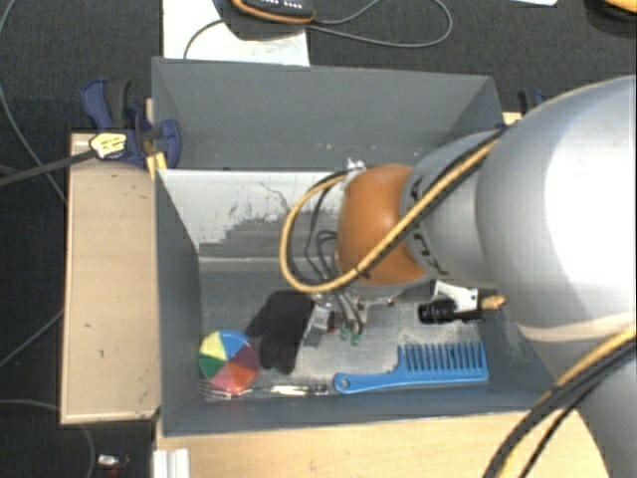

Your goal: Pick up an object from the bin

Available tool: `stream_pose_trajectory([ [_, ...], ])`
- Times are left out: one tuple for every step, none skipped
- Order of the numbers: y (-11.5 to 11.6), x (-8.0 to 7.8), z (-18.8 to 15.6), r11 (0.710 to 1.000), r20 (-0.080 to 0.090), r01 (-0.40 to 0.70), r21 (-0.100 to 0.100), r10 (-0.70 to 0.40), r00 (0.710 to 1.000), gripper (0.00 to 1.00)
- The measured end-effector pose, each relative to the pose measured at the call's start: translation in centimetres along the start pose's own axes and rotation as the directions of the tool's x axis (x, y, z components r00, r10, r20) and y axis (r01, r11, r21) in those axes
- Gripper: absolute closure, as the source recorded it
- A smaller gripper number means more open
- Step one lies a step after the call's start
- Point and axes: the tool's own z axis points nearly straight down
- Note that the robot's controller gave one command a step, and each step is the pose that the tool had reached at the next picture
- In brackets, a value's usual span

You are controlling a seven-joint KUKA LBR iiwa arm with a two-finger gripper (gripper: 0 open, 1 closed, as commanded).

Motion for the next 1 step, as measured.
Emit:
stream_pose_trajectory([
  [0.74, 1.24, -6.01, 0.999, -0.003, 0.038, 0.002, -0.038, 0.999, 1.0],
])
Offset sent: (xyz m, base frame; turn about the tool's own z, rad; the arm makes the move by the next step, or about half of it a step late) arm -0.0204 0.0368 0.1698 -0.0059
